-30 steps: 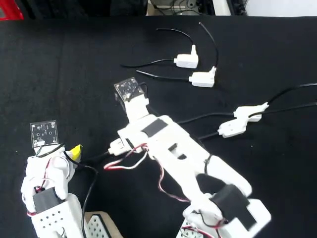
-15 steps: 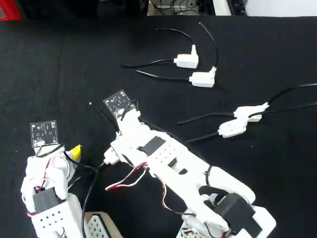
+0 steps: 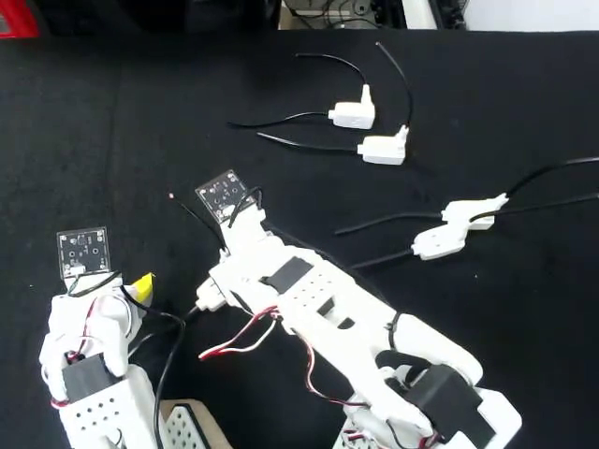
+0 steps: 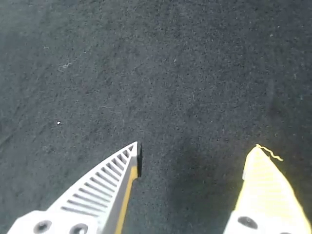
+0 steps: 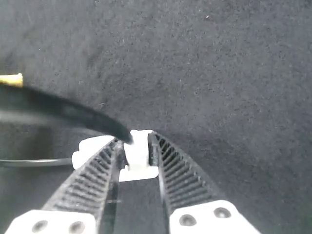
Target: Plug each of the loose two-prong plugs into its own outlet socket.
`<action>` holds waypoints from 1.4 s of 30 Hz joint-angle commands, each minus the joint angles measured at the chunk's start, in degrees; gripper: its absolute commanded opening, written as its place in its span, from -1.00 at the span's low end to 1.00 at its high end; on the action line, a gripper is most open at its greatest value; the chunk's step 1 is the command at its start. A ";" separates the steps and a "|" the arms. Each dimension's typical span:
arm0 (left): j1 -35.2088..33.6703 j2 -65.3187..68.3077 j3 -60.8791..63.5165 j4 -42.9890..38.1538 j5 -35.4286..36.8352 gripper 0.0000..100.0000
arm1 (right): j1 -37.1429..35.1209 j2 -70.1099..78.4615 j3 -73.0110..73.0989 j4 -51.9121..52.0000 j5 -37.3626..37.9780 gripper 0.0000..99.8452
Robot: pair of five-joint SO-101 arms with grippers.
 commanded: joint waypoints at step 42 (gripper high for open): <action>27.47 -0.53 -3.82 4.22 1.67 -0.32 | 1.67 -53.32 12.09 4.48 -9.32 -0.98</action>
